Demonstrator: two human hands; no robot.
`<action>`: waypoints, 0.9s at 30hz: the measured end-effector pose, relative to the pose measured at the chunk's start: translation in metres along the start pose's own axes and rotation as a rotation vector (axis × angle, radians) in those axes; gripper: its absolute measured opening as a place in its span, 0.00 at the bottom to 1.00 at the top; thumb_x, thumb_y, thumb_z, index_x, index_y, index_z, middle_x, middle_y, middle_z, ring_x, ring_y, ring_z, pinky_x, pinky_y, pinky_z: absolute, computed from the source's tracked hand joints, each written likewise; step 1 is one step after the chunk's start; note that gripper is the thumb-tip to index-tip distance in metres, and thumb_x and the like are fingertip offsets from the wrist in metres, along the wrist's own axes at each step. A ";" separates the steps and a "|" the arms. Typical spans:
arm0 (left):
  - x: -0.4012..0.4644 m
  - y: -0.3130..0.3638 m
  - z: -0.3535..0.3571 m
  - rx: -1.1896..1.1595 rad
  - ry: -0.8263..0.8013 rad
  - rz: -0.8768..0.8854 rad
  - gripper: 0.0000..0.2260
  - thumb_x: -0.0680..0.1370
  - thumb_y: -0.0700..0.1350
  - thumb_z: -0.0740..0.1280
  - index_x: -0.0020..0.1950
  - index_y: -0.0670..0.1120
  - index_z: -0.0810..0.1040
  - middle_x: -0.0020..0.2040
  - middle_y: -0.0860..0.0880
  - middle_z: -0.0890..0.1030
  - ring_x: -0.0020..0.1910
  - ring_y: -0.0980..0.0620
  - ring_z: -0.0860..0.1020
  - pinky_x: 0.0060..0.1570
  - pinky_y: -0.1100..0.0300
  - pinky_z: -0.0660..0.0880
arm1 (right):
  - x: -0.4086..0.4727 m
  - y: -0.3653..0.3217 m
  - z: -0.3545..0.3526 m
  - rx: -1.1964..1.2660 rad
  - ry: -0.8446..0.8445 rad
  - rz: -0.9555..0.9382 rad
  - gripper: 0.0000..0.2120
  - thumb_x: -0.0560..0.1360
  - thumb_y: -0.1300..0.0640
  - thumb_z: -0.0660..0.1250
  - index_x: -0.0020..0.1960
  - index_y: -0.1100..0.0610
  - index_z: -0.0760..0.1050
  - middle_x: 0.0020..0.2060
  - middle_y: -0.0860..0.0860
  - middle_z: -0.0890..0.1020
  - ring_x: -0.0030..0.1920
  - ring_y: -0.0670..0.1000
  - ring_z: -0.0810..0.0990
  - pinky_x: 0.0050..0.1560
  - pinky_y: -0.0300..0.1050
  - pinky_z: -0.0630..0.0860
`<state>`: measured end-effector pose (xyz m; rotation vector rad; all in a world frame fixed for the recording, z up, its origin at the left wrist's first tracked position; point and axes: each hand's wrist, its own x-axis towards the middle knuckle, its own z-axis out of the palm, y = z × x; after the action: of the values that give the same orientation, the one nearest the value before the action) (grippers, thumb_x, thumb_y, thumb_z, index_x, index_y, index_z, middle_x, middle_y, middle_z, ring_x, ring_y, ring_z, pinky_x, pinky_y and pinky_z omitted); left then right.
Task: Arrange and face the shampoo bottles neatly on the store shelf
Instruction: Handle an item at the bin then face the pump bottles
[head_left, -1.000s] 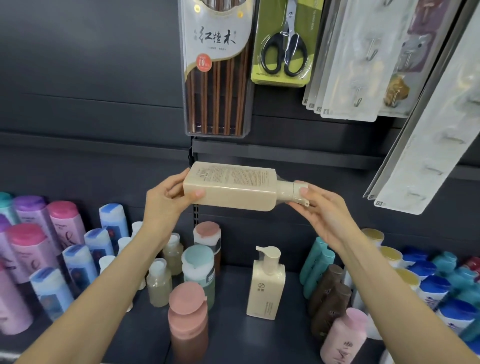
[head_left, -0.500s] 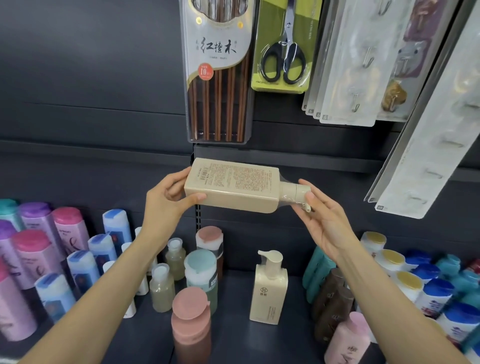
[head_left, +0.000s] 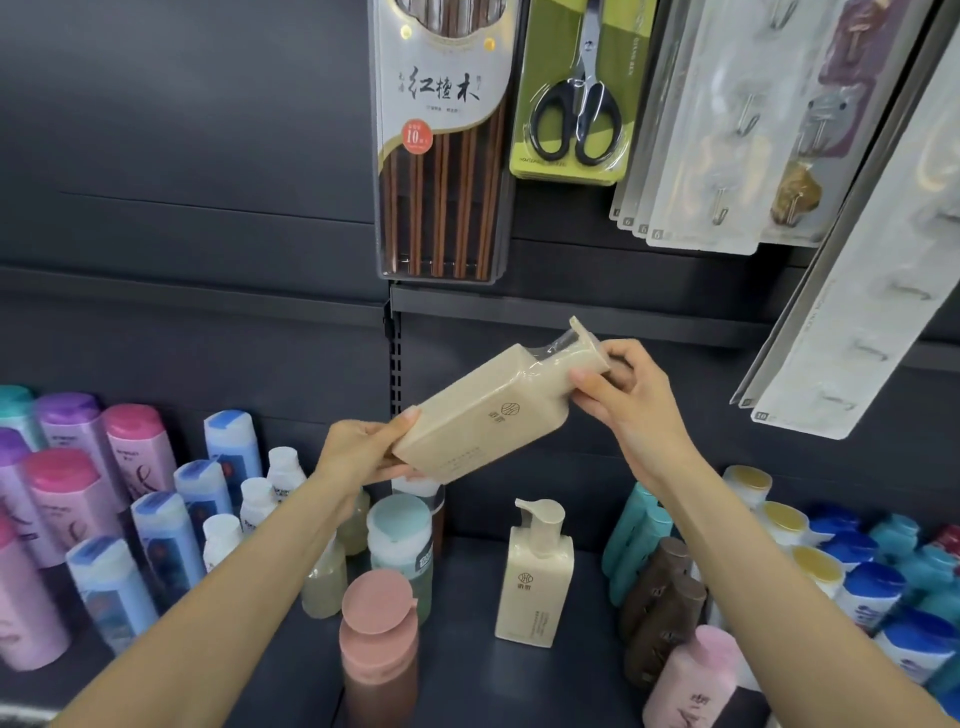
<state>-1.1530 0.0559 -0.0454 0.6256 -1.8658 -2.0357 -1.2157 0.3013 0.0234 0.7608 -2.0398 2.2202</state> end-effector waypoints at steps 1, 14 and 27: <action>0.001 -0.002 0.002 -0.012 -0.003 -0.037 0.16 0.72 0.51 0.72 0.46 0.36 0.82 0.42 0.40 0.84 0.40 0.47 0.84 0.38 0.62 0.81 | 0.001 -0.002 0.001 -0.017 0.008 -0.006 0.09 0.74 0.63 0.69 0.53 0.59 0.72 0.46 0.51 0.84 0.51 0.52 0.82 0.57 0.53 0.78; 0.029 -0.021 0.031 0.195 -0.115 -0.085 0.13 0.80 0.48 0.63 0.50 0.40 0.81 0.40 0.43 0.85 0.39 0.50 0.84 0.37 0.62 0.80 | 0.031 0.013 0.013 -0.196 0.175 -0.034 0.10 0.70 0.56 0.74 0.48 0.51 0.75 0.41 0.48 0.82 0.43 0.51 0.82 0.48 0.54 0.81; 0.058 -0.064 0.016 1.401 -0.266 0.300 0.26 0.79 0.56 0.61 0.76 0.55 0.57 0.77 0.52 0.56 0.73 0.46 0.58 0.67 0.50 0.63 | 0.050 0.090 0.005 -0.573 -0.022 0.009 0.12 0.71 0.58 0.73 0.52 0.54 0.73 0.44 0.48 0.80 0.46 0.48 0.80 0.46 0.38 0.76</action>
<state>-1.2066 0.0468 -0.1139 0.2712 -3.1199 -0.3743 -1.2890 0.2688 -0.0417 0.7047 -2.4974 1.4917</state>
